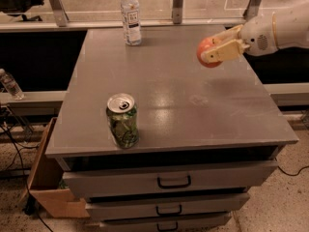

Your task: Move apple near green can

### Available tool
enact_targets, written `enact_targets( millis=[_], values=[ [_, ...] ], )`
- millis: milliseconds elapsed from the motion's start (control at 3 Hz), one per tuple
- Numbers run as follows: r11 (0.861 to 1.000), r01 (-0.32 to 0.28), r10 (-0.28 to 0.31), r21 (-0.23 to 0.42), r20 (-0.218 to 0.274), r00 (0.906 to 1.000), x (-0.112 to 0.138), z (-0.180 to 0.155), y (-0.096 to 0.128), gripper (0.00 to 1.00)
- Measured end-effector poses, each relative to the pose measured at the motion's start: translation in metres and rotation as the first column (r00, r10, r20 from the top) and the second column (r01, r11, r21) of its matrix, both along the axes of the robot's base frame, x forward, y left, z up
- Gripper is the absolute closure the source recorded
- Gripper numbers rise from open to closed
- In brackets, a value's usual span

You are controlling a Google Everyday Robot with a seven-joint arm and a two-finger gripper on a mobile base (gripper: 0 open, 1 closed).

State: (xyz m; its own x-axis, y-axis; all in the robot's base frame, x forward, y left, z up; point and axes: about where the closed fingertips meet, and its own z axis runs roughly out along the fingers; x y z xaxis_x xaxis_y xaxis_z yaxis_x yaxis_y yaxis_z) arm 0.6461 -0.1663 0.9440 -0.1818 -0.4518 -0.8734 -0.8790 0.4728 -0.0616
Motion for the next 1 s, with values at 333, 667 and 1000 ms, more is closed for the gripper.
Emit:
enact_targets(
  millis=[333,667,1000],
  values=[
    [0.993,-0.122,0.121,-0.007,-0.037,0.9919,-0.056,-0.01,0.028,1.0],
    [0.97,-0.241,0.24,-0.008,-0.07,0.9682,-0.105,-0.03,0.063,1.0],
    [0.943,-0.333,0.333,0.017,-0.082,0.9393,-0.133,-0.046,0.098,1.0]
  ],
)
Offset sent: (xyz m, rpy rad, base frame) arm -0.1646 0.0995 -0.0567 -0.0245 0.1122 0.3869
